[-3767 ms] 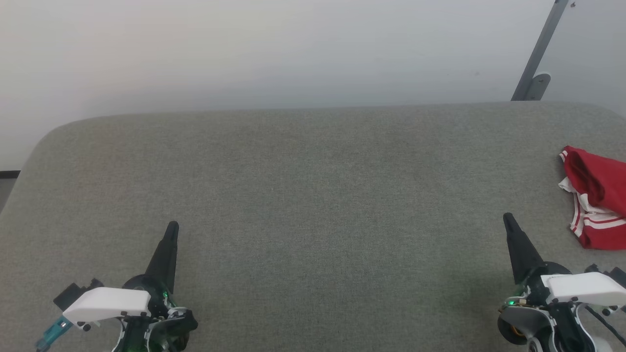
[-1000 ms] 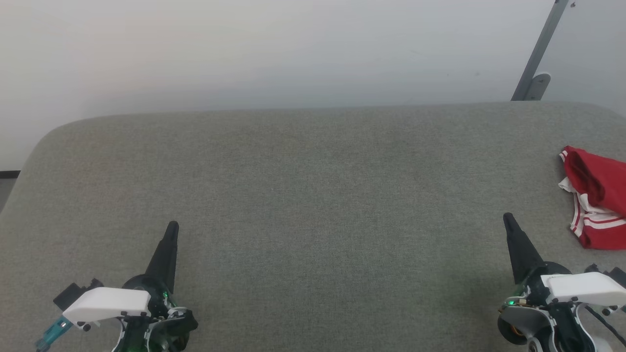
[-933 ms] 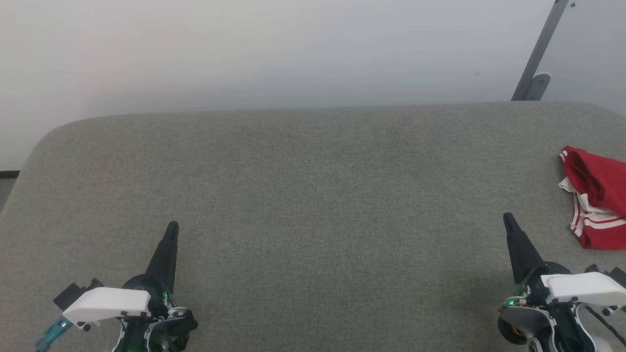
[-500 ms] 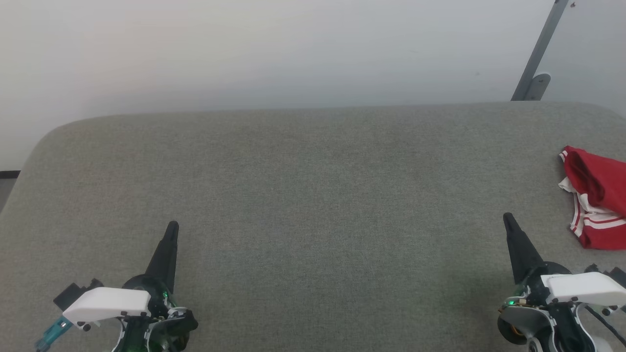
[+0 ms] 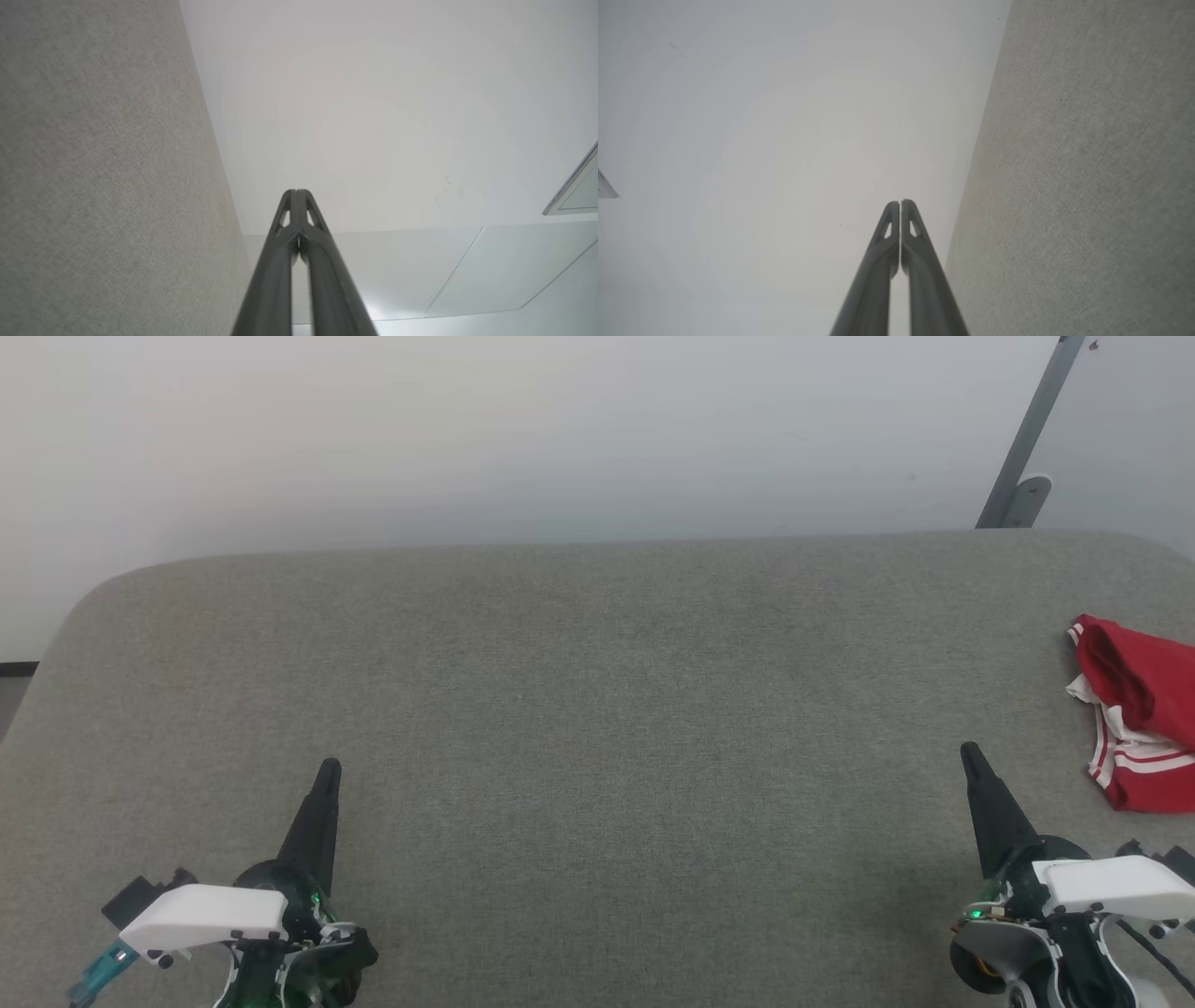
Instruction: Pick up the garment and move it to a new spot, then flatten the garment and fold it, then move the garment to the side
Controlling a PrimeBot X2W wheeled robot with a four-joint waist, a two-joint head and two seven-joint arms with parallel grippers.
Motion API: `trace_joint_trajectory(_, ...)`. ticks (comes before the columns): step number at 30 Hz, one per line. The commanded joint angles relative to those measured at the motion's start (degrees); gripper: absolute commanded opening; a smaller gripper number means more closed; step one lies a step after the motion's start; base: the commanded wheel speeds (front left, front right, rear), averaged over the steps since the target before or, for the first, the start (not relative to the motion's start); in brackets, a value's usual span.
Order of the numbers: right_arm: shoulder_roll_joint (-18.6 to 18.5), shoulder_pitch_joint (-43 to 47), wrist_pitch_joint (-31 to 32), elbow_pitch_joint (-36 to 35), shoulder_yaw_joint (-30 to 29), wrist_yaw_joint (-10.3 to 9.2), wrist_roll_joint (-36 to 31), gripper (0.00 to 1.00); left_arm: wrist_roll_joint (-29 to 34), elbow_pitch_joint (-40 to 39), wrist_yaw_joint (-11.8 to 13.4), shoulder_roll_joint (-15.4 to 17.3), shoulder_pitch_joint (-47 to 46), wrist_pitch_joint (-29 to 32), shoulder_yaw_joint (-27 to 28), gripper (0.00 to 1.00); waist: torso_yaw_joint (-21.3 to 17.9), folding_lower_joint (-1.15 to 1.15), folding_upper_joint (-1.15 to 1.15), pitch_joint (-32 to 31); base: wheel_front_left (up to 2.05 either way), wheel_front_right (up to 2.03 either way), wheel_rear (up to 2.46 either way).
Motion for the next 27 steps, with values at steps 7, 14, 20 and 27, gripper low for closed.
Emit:
trace_joint_trajectory(7, 0.2, -0.3, 0.2, -0.2, -0.1, 0.02, 0.3, 0.0, -0.2, -0.2, -0.3, -0.2, -0.7, 0.2, 0.1, 0.0, 0.0, 0.0, 0.0, 0.0, 0.0, 0.0, 0.0)
trace_joint_trajectory(14, 0.2, -0.3, 0.2, -0.2, -0.1, 0.02, 0.3, 0.0, -0.2, -0.2, -0.3, -0.2, -0.7, 0.2, 0.1, 0.0, 0.0, 0.0, 0.0, 0.0, 0.0, 0.0, 0.0)
trace_joint_trajectory(20, 0.2, -0.3, 0.2, -0.2, -0.1, 0.02, 0.3, 0.0, -0.2, -0.2, -0.3, -0.2, -0.7, 0.2, 0.1, 0.0, 0.0, 0.0, 0.0, 0.0, 0.0, 0.0, 0.0)
trace_joint_trajectory(27, 0.2, -0.3, 0.2, -0.2, -0.1, 0.02, 0.3, 0.0, -0.2, -0.2, -0.3, -0.2, -0.7, 0.2, 0.1, 0.0, 0.0, 0.0, 0.0, 0.0, 0.0, 0.0, 0.0)
